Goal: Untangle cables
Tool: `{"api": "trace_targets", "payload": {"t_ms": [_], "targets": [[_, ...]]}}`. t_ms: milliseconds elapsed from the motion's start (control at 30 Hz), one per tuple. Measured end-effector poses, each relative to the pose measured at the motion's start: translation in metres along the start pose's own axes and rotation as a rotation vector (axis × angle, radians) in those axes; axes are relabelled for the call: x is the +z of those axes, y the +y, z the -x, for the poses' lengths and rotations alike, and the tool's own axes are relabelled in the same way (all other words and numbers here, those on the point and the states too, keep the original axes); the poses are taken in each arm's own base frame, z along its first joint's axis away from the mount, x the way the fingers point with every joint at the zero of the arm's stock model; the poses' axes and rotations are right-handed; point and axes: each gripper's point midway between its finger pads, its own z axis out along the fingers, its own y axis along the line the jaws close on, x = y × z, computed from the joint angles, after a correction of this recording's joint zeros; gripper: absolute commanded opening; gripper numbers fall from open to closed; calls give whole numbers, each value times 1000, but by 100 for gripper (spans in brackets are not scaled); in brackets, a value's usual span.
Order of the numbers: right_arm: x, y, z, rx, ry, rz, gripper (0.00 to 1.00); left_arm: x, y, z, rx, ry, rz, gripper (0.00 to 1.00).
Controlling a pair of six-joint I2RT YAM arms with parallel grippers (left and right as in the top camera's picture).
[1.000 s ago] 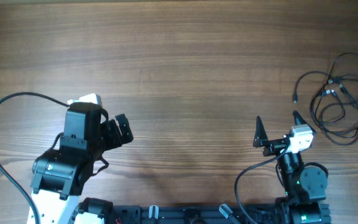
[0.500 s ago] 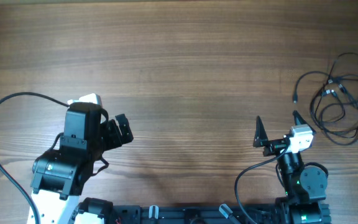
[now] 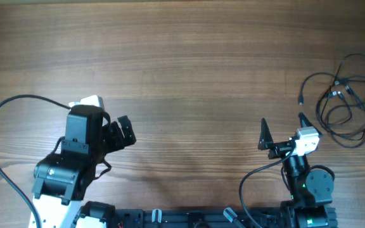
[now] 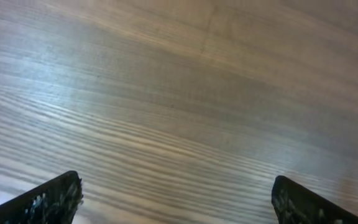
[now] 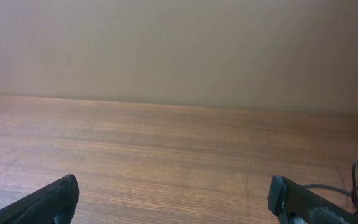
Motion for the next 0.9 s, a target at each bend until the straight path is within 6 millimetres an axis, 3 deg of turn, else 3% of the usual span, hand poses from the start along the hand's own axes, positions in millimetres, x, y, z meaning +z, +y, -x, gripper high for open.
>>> {"api": "trace_targets", "payload": {"t_ms": [200,233,400,567,900], "targets": [[0,0,0,0,-1,0,100,1,5,15,-63,-216,-86,100],[0,0,0,0,0,0,100,3,13,9,-81,-250,-94,100],[0,0,0,0,-1,0,100,6,19,12,-118,-458,-190,100],[0,0,0,0,0,0,100,-5,22,24,-129,-676,-263,100],[0,0,0,0,-1,0,100,-15,25,33,-117,-929,-348,100]]}}
